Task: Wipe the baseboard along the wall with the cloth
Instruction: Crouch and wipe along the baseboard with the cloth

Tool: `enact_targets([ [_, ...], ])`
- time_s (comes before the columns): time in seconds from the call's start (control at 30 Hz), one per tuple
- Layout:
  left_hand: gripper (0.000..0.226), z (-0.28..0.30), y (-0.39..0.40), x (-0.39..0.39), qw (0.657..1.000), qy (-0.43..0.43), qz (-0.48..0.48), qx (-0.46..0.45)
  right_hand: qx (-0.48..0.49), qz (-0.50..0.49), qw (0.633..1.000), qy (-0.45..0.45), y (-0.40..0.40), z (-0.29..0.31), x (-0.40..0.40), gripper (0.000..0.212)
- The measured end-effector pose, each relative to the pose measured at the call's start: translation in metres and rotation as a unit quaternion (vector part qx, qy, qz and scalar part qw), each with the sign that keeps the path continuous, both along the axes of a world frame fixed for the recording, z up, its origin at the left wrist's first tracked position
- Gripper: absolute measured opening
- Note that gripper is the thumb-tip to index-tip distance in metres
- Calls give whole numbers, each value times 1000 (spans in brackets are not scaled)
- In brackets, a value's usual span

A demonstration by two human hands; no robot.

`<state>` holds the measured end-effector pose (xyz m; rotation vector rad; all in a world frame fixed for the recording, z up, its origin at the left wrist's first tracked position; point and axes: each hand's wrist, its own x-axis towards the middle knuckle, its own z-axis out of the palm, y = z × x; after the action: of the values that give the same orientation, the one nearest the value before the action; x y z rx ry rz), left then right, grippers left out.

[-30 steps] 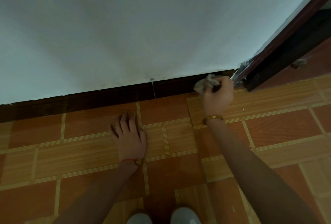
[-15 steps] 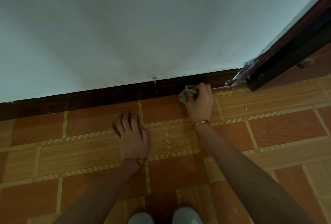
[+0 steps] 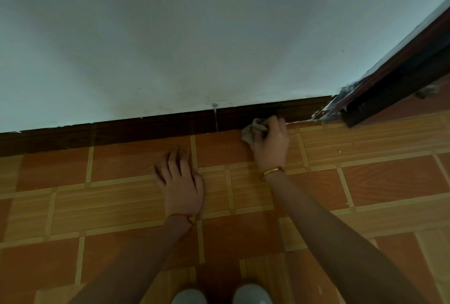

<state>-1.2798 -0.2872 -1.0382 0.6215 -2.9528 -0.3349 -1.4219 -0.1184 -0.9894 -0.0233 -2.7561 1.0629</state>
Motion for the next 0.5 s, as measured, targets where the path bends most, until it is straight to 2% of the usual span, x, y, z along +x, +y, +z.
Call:
enact_targets([
  [0.1,56,1,-1,1,1000,9,-4,-1,-15,-19,1000,-2,3,1,0,18],
  [0.27,55,1,-1,0,1000,8,-4,5,-43,-222,974,31,71,15,-34,16],
  [0.37,55,1,-5,0,1000,5,-10,18,-28,-197,979,42,79,23,-39,13],
  [0.5,54,4,-13,4,1000,-2,-28,11,-36,-107,994,-15,19,24,-8,16],
])
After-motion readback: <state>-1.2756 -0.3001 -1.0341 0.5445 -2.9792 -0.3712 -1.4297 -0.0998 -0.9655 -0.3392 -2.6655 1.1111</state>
